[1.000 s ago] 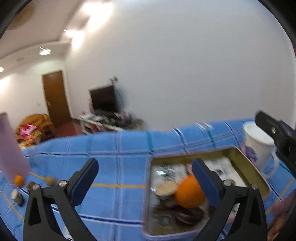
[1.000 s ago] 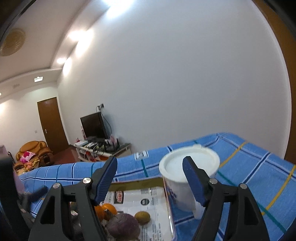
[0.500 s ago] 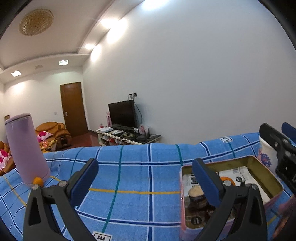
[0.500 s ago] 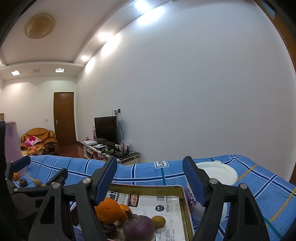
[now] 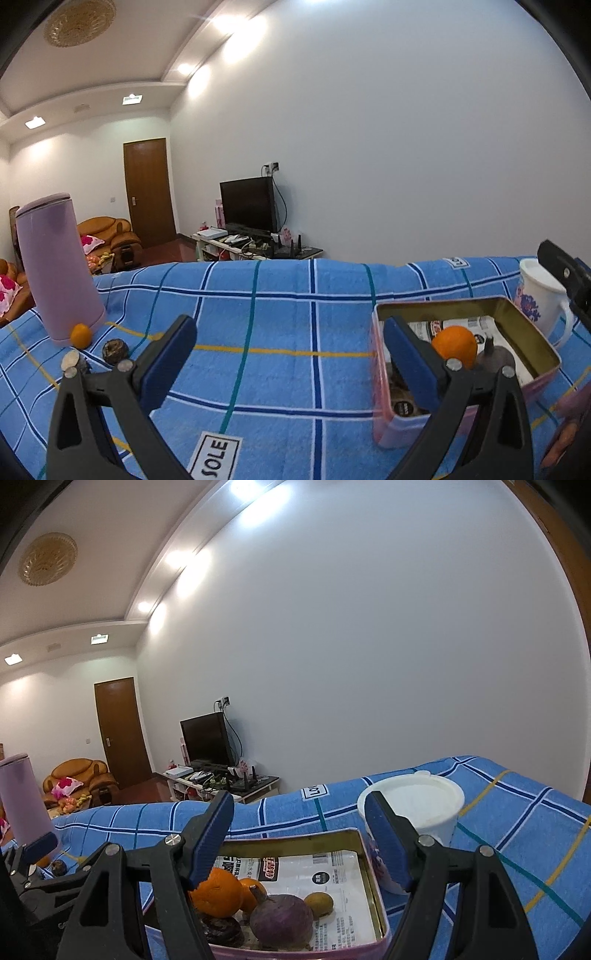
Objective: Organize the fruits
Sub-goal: 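Withdraw both open tools from the tin toward the remaining fruits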
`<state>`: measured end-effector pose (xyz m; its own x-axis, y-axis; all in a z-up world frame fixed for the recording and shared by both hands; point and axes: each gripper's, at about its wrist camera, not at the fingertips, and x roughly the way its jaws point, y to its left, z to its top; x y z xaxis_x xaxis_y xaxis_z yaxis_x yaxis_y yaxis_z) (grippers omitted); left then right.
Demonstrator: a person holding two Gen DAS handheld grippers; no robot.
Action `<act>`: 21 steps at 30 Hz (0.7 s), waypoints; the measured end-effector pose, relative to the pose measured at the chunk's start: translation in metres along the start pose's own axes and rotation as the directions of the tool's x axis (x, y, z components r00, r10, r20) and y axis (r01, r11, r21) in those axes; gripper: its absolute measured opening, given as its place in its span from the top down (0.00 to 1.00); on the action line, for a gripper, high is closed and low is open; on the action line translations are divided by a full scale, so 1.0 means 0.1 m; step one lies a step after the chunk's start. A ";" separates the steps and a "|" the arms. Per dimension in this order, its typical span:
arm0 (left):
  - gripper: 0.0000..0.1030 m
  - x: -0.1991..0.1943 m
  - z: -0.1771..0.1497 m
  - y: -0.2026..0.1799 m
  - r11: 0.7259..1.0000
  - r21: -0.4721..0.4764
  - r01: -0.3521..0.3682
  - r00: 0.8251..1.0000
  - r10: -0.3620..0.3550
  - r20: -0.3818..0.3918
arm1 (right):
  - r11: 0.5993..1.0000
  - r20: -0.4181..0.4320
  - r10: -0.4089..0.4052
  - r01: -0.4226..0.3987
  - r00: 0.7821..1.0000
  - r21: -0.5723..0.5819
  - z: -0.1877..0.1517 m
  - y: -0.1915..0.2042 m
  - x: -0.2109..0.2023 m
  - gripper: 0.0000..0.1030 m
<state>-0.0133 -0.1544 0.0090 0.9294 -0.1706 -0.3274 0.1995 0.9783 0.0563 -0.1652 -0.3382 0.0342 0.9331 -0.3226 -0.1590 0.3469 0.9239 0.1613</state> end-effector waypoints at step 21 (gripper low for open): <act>0.00 -0.02 -0.05 0.64 0.988 0.156 -0.019 1.000 0.018 0.008 | 0.997 -0.047 -0.074 0.076 0.996 0.033 -0.06 0.10 -0.04 0.27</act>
<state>-0.0037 -0.0905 0.0085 0.9351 -0.1542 -0.3191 0.2282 0.9508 0.2093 -0.1660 -0.3267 0.0309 0.8992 -0.3803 -0.2164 0.4197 0.8894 0.1809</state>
